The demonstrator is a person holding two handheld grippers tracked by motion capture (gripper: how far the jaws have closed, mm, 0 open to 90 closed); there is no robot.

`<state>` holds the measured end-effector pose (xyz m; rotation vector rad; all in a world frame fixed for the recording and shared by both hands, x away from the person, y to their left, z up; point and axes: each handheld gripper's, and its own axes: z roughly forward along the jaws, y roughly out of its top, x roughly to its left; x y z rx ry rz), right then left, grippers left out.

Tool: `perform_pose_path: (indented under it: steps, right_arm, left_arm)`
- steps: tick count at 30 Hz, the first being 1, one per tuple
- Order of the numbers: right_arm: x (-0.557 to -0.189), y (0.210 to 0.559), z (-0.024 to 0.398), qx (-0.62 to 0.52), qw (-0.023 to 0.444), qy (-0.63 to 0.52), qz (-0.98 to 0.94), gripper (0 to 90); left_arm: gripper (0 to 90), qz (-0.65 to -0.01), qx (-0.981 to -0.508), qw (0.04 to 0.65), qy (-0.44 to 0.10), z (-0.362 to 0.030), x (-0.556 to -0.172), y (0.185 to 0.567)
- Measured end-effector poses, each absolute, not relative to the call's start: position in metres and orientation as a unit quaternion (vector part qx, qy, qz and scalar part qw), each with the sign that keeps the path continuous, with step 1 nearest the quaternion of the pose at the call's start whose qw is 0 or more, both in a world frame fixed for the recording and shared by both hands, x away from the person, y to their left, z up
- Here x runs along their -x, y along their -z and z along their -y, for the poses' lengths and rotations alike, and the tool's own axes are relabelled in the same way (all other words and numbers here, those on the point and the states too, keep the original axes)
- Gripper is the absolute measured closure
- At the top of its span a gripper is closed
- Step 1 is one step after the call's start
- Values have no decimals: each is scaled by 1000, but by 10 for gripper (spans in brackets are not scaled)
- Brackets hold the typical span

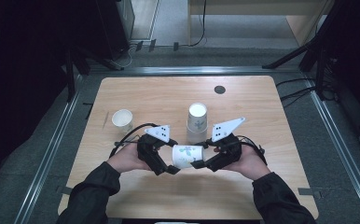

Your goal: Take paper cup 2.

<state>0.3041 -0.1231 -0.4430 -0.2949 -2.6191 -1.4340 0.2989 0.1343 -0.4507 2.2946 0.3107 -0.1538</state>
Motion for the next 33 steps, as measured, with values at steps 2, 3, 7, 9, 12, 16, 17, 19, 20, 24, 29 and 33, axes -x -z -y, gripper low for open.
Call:
perform_pose_path:
  steps: [2, 3, 7, 9, 12, 16, 17, 19, 20, 24, 29, 33]
  right_arm:
    - [-304, 443, 122, 95, 75, 479, 869, 352]
    - [-304, 443, 121, 95, 76, 479, 869, 352]
    - [-304, 443, 119, 92, 84, 478, 870, 352]
    - [-305, 444, 117, 90, 88, 481, 868, 351]
    - [-306, 444, 117, 91, 95, 481, 867, 351]
    - [-307, 445, 116, 93, 99, 486, 864, 351]
    - [-307, 445, 116, 92, 100, 484, 864, 351]
    - [-307, 445, 116, 93, 101, 482, 866, 351]
    - [-307, 445, 117, 94, 101, 482, 866, 352]
    - [-307, 445, 117, 94, 99, 482, 866, 352]
    - [-307, 446, 117, 94, 91, 484, 865, 332]
    - [-306, 447, 115, 95, 82, 475, 871, 250]
  left_arm:
    - [16, -122, -904, 406, 60, -134, -296, 453]
    - [16, -118, -903, 408, 61, -134, -296, 454]
    - [44, -112, -896, 425, 61, -134, -295, 455]
    - [84, -110, -890, 438, 63, -136, -295, 455]
    - [142, -110, -885, 447, 67, -138, -296, 456]
    - [207, -107, -886, 446, 65, -138, -297, 458]
    - [209, -106, -888, 444, 62, -138, -296, 458]
    - [217, -106, -888, 443, 61, -138, -296, 458]
    - [221, -106, -888, 443, 60, -138, -297, 457]
    - [238, -107, -888, 445, 48, -139, -296, 456]
    - [240, -110, -888, 444, 50, -140, -297, 456]
    - [241, -118, -889, 440, 51, -142, -299, 456]
